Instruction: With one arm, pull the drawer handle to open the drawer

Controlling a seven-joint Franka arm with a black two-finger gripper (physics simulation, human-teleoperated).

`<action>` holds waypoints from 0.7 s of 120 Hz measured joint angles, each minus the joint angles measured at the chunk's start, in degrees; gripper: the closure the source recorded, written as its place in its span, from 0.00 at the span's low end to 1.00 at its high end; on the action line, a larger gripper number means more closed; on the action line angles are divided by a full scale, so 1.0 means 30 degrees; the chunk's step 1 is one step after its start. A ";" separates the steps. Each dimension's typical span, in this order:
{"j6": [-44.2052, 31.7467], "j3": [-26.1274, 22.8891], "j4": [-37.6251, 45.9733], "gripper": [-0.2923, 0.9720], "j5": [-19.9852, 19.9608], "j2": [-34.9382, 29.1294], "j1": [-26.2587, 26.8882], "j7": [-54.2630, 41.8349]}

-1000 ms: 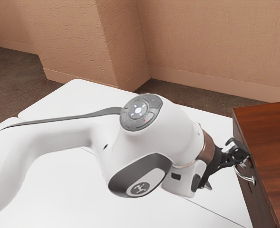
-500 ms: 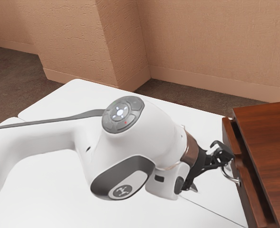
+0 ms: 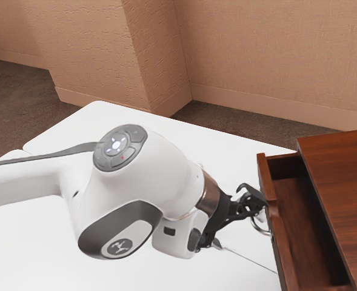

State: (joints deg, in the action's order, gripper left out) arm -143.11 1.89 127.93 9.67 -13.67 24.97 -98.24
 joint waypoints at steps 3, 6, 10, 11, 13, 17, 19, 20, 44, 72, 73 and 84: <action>0.0021 0.0005 0.0164 0.24 -0.0009 -0.0149 -0.0001 -0.0001; 0.0048 0.0007 0.0298 0.25 -0.0025 -0.0275 0.0004 -0.0001; 0.0088 0.0008 0.0485 0.25 -0.0041 -0.0468 0.0006 -0.0002; 0.0097 0.0009 0.0536 0.25 -0.0040 -0.0519 0.0006 -0.0003; 0.0114 0.0010 0.0628 0.25 -0.0041 -0.0609 0.0003 -0.0004; 0.0144 0.0012 0.0792 0.25 -0.0041 -0.0781 -0.0001 -0.0004; 0.0159 0.0012 0.0867 0.26 -0.0040 -0.0879 -0.0006 -0.0004; 0.0166 0.0012 0.0900 0.26 -0.0040 -0.0930 -0.0010 -0.0003; 0.0331 0.0490 0.1645 0.23 0.0011 -0.1750 -0.0034 -0.0006; 0.0416 0.0599 0.2571 0.24 0.0032 -0.2726 -0.0256 -0.0009; 0.0418 0.0599 0.2608 0.24 0.0031 -0.2756 -0.0266 -0.0009; 0.0436 0.0599 0.2968 0.23 0.0020 -0.3103 -0.0321 -0.0009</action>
State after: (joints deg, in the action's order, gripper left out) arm -141.80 3.69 136.84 9.73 -22.98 24.00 -98.27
